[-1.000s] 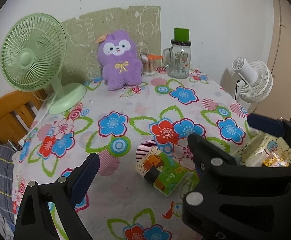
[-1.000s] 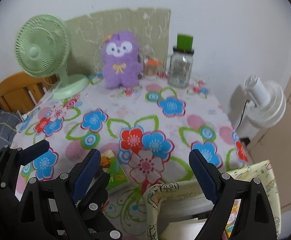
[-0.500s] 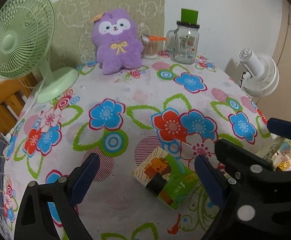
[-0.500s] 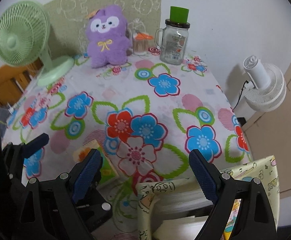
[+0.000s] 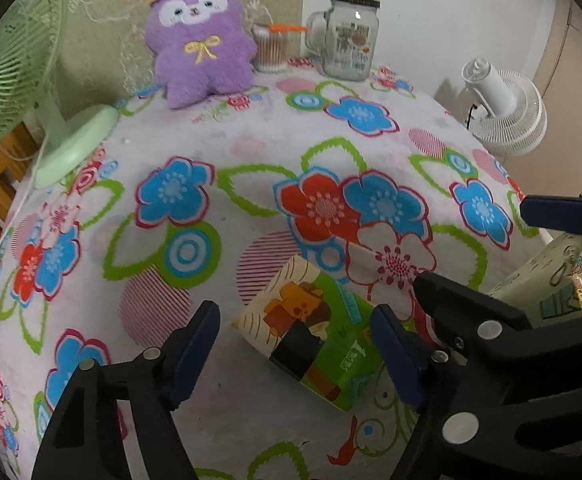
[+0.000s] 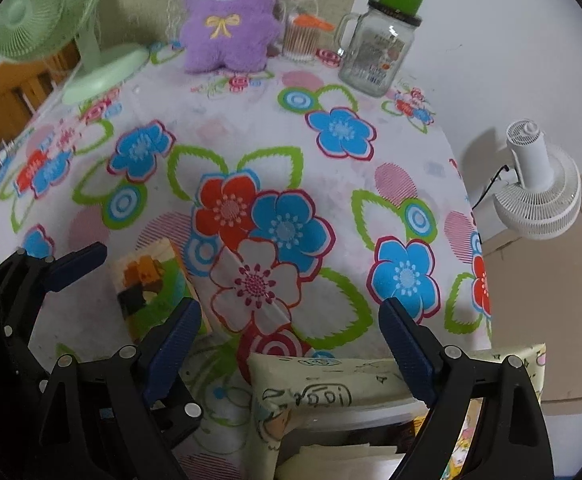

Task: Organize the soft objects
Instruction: 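Grasp the green-and-orange snack packet with the left tool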

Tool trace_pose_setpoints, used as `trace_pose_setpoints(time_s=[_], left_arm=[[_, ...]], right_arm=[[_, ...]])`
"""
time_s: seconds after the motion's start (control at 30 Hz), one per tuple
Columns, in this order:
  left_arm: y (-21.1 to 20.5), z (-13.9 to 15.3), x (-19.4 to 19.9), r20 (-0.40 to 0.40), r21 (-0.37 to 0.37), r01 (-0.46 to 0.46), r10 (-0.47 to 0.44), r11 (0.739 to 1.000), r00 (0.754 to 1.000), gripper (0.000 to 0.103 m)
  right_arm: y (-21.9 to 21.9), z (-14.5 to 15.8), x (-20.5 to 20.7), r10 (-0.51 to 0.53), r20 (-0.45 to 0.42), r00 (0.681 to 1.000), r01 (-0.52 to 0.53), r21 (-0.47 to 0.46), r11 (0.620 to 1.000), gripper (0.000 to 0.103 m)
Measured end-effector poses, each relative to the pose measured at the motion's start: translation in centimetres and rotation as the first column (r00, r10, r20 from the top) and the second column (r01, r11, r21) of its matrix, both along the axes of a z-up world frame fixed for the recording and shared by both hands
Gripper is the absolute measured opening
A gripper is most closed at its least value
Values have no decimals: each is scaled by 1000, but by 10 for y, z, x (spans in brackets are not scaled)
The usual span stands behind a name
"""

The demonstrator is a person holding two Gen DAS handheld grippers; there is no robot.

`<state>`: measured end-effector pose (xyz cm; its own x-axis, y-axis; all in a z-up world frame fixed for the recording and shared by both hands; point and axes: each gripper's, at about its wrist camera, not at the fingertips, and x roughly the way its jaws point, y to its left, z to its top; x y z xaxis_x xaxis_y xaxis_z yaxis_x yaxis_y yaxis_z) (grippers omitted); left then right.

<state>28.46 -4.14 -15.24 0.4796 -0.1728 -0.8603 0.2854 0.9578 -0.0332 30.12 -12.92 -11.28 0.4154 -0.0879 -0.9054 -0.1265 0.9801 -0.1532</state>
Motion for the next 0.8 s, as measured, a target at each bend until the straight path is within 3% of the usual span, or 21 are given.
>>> trace_pose_setpoints(time_s=[0.23,0.53,0.67,0.8], left_arm=[[-1,-3,5,-3,-13,26,-26,1000,1000,79],[-2,0,0,28,-5,40,-40,999,999,61],[-1,4,-2,39,-7,45,-45,999,998,46],[-1,4,-5,44,-2,57,-57,998,997,45]], right_arm=[[-4,-10,13,9,-82,997,-8,18,1000,92],[-2,-14,16,21,-101,995,-18,37,999,92],[-2,-13,16,26,-94,995,-21,55,998,92],[-1,-11,14,31,-91,995,-26,58,998,92]])
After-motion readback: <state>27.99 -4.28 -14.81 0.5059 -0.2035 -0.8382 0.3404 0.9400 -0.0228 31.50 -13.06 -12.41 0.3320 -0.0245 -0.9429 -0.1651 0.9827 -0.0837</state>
